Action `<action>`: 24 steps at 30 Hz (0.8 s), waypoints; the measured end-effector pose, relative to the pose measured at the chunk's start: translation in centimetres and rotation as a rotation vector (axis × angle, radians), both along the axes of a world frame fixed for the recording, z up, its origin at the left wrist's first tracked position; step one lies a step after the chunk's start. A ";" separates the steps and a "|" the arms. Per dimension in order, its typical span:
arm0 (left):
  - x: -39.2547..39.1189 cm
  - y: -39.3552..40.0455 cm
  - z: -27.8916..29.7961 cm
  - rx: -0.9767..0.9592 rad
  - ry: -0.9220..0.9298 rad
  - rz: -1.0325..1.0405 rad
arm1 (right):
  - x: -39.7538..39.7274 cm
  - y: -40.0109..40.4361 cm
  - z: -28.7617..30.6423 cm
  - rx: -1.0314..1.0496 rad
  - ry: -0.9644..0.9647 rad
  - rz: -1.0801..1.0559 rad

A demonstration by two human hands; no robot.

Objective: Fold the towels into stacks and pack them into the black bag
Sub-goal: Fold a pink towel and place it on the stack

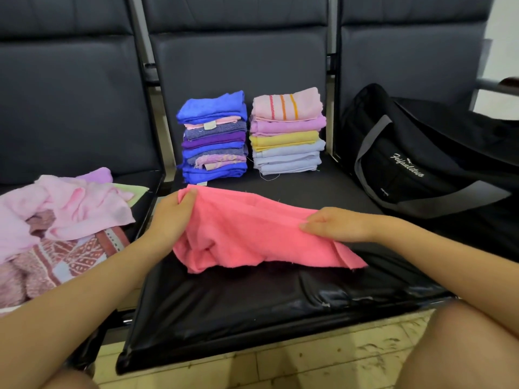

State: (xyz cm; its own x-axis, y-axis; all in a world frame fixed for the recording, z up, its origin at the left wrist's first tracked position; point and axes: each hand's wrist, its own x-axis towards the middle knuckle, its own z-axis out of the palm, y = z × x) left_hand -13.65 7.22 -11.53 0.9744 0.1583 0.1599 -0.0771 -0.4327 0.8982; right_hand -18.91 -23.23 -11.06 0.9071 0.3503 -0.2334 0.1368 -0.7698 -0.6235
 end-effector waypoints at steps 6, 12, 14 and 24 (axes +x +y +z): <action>1.0 -0.7 0.9 -0.312 0.160 0.080 | 0.4 -1.7 -0.1 0.067 0.037 -0.062; 2.0 -1.0 2.4 -0.210 -0.005 0.093 | 1.2 -1.6 -0.5 0.116 -0.029 -0.080; 2.4 -0.5 2.6 -0.107 -0.038 0.105 | 1.9 -1.9 -0.7 0.060 -0.149 -0.117; 4.7 1.4 -0.3 0.489 -0.179 0.012 | 4.5 -3.9 -3.3 0.093 -0.167 -0.367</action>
State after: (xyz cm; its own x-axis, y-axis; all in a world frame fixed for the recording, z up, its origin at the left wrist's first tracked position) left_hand -8.91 8.63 -11.79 0.9235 0.0349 0.3820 -0.2032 -0.8002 0.5643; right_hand -14.38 -27.16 -14.38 0.9984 0.0092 -0.0553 -0.0313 -0.7279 -0.6850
